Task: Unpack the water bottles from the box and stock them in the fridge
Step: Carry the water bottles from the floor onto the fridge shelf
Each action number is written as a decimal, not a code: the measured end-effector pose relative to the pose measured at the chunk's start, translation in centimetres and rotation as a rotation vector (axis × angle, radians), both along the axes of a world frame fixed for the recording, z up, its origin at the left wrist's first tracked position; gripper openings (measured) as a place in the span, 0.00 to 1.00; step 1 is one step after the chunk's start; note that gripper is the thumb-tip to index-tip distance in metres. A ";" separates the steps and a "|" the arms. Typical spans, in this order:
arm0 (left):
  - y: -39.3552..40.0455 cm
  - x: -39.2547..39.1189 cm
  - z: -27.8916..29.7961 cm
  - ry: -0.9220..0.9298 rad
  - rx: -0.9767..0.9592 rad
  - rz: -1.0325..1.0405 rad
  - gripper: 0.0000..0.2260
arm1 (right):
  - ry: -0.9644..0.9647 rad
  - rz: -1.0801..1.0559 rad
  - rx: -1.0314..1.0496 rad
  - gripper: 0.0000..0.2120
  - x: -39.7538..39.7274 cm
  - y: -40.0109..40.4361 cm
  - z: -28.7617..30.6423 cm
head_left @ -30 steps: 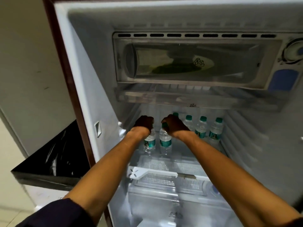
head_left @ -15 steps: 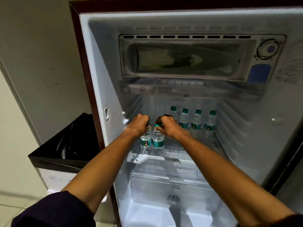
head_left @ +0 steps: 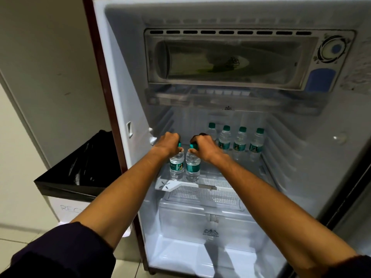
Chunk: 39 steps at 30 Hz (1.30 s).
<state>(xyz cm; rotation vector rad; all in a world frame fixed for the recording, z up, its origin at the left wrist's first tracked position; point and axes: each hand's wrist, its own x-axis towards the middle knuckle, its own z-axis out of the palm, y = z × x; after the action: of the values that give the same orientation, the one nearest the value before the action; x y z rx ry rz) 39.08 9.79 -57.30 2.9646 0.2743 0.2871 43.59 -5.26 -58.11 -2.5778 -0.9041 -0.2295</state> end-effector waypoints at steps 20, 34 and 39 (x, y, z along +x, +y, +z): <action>2.1 -0.4 0.8 0.042 -0.020 -0.059 0.17 | 0.025 -0.016 0.005 0.18 -0.1 0.1 -0.4; 2.2 -0.7 1.0 0.055 -0.054 -0.066 0.24 | 0.075 -0.054 0.041 0.25 -0.4 0.3 -0.1; 2.0 -1.1 0.4 0.003 -0.011 -0.086 0.19 | 0.069 -0.054 -0.038 0.17 0.0 0.6 0.6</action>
<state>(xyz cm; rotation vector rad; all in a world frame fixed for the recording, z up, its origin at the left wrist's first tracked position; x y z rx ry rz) 38.00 11.77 -56.86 2.9567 0.1475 0.2691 43.57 -4.68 -57.47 -2.6303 -0.8220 -0.1390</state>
